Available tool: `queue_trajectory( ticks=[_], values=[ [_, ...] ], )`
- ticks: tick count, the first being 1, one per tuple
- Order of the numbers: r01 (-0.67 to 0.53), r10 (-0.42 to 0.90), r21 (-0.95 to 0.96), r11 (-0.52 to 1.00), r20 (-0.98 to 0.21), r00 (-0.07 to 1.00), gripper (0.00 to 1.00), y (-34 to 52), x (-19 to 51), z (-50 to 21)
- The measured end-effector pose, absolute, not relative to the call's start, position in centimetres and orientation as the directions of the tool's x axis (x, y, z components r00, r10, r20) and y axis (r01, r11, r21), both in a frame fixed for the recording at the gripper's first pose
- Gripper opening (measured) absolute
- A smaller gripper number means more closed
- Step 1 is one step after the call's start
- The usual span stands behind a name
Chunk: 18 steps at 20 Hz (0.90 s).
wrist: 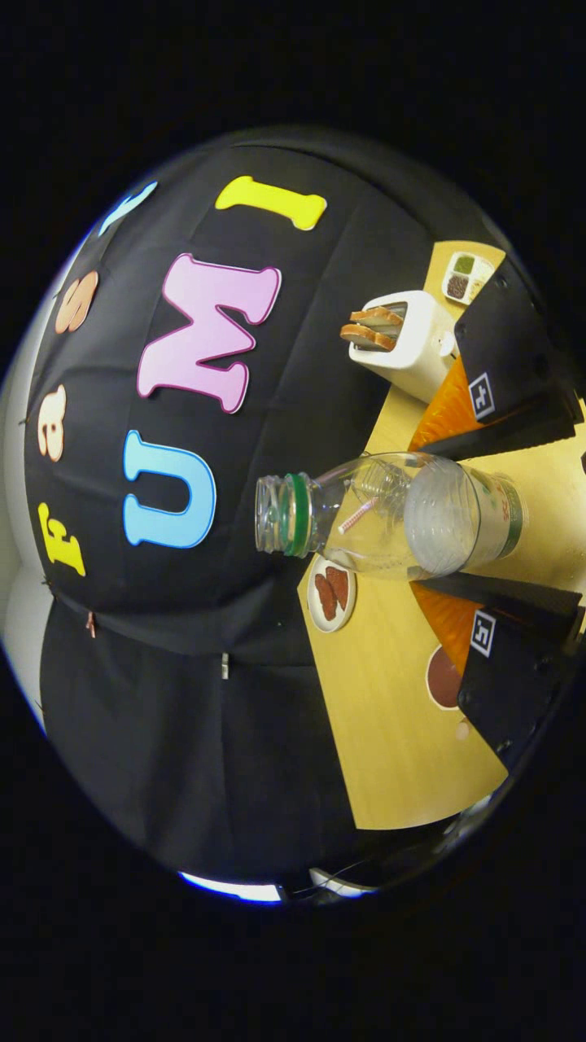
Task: Take the bottle from table, then pour the juice into the cup, finally place the bottle on the coaster
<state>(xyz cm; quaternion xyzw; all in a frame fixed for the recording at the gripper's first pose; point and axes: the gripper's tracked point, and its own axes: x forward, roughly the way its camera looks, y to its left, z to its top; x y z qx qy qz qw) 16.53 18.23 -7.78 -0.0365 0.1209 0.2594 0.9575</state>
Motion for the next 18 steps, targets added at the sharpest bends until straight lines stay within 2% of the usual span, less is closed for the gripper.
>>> queue_trajectory(
  ticks=[5,18],
  values=[
    [-0.449,0.464,0.118,0.886,-0.235,0.854,0.69,17.2,18.6,-11.4],
    [-0.435,0.445,0.096,0.895,-0.231,0.865,0.72,17.4,22.5,-16.6]
  ],
)
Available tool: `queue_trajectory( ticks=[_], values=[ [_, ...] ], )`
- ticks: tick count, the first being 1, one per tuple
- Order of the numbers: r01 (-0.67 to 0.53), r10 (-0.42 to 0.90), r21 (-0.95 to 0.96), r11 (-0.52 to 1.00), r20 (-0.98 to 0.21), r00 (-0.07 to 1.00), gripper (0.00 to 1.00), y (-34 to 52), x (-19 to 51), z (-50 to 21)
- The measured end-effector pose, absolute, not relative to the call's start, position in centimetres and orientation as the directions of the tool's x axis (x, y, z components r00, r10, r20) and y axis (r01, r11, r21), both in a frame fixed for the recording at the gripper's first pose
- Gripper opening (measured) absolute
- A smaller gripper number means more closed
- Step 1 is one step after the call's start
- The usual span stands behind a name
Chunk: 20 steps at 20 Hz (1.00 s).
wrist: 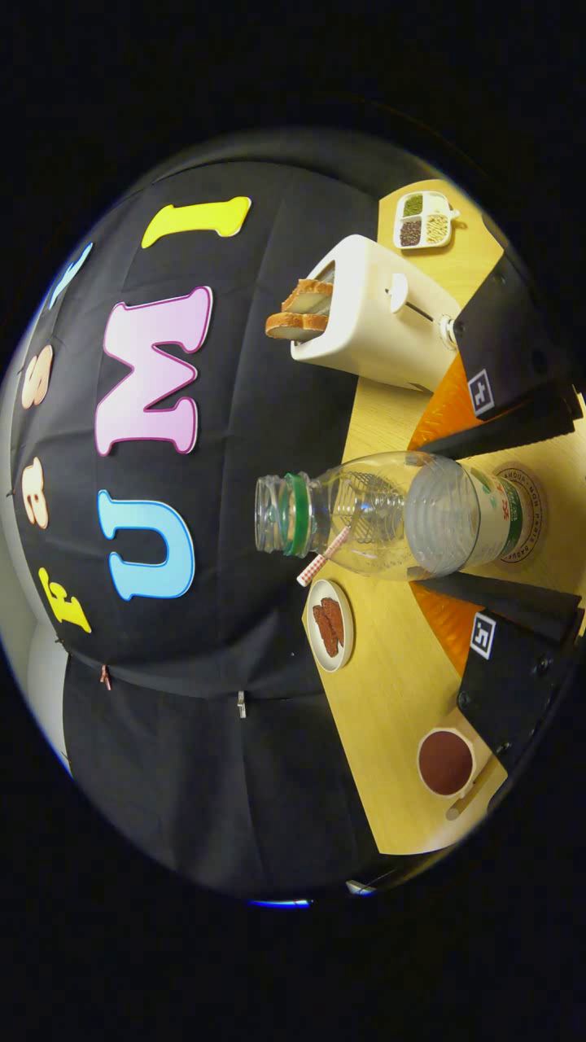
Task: Take the bottle from table, then pour the juice into the cup, finally place the bottle on the coaster
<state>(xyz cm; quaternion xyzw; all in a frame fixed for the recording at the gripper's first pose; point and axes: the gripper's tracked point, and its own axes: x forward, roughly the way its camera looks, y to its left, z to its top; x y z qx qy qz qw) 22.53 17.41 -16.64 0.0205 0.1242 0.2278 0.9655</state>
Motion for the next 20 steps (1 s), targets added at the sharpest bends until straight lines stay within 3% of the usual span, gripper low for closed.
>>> queue_trajectory(
  ticks=[18,20],
  values=[
    [-0.434,0.441,0.084,0.897,-0.228,0.868,0.79,16.7,21.9,-16.7],
    [-0.432,0.44,0.083,0.898,-0.229,0.869,0.96,16.7,22.1,-16.7]
  ],
)
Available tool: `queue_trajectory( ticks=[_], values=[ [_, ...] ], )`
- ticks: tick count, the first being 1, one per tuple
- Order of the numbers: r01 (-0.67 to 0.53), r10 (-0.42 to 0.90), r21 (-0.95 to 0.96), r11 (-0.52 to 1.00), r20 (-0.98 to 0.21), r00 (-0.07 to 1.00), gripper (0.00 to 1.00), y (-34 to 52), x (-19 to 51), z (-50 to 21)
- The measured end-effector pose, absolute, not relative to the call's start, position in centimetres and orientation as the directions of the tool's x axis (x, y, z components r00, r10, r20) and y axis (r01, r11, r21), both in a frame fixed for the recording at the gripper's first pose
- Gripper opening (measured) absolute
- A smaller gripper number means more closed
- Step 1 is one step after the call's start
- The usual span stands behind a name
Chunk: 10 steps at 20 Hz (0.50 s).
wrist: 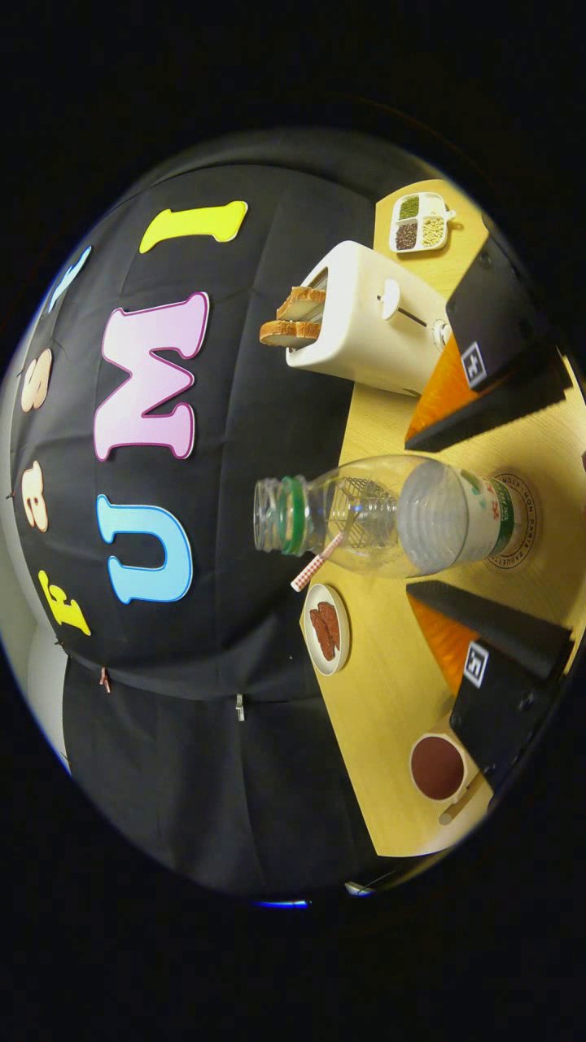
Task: Take the bottle from table, then pour the juice into the cup, finally place the bottle on the coaster
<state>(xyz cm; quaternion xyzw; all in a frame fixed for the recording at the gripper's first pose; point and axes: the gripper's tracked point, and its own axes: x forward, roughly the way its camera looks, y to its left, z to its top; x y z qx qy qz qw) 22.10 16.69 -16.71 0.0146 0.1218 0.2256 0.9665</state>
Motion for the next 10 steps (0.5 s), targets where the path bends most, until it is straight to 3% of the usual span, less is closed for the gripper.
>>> queue_trajectory(
  ticks=[10],
  values=[
    [-0.407,0.409,0.054,0.912,-0.213,0.888,0.98,15.6,19.9,-13.8]
  ],
)
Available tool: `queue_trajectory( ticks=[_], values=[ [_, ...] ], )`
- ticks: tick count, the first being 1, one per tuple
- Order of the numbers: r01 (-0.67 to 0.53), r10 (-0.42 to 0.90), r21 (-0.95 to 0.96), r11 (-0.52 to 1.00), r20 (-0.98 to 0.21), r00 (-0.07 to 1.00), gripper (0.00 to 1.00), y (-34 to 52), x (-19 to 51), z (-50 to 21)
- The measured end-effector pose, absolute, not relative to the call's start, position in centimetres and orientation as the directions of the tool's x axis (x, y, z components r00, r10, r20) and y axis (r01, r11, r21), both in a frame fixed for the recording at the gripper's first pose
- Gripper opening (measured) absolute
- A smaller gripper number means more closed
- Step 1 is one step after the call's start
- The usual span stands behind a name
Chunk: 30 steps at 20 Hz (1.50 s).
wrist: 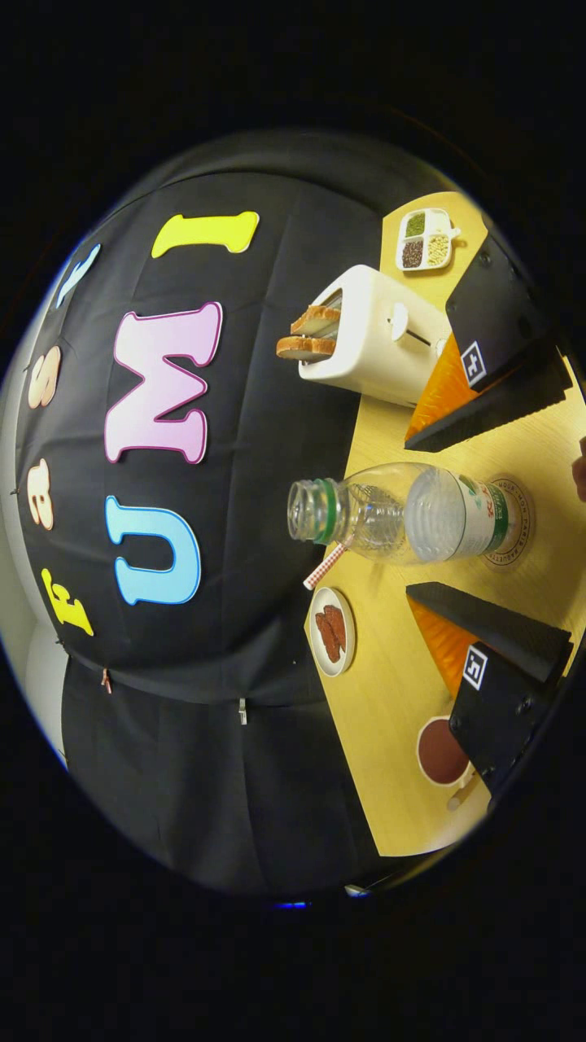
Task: Take the bottle from table, then pour the juice into the cup, finally place the bottle on the coaster
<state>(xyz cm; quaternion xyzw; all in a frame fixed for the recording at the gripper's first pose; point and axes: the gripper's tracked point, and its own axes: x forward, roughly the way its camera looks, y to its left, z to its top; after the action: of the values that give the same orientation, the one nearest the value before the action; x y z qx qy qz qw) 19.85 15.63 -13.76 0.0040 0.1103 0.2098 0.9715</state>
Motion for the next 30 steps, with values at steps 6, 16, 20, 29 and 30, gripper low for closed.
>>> queue_trajectory(
  ticks=[6,16,20,29,30],
  values=[
    [-0.337,0.335,0.006,0.942,-0.12,0.934,0.98,13.1,16.7,-7.0],
    [-0.175,0.174,-0.031,0.984,-0.017,0.985,0.98,6.7,7.7,5.5],
    [-0.116,0.117,-0.063,0.991,0.002,0.993,0.97,4.2,3.3,8.3],
    [0.035,-0.033,0.021,0.999,-0.067,0.997,0.98,0.5,-5.4,7.0],
    [0.043,-0.04,0.031,0.999,-0.086,0.996,0.97,0.4,-5.6,6.2]
  ],
)
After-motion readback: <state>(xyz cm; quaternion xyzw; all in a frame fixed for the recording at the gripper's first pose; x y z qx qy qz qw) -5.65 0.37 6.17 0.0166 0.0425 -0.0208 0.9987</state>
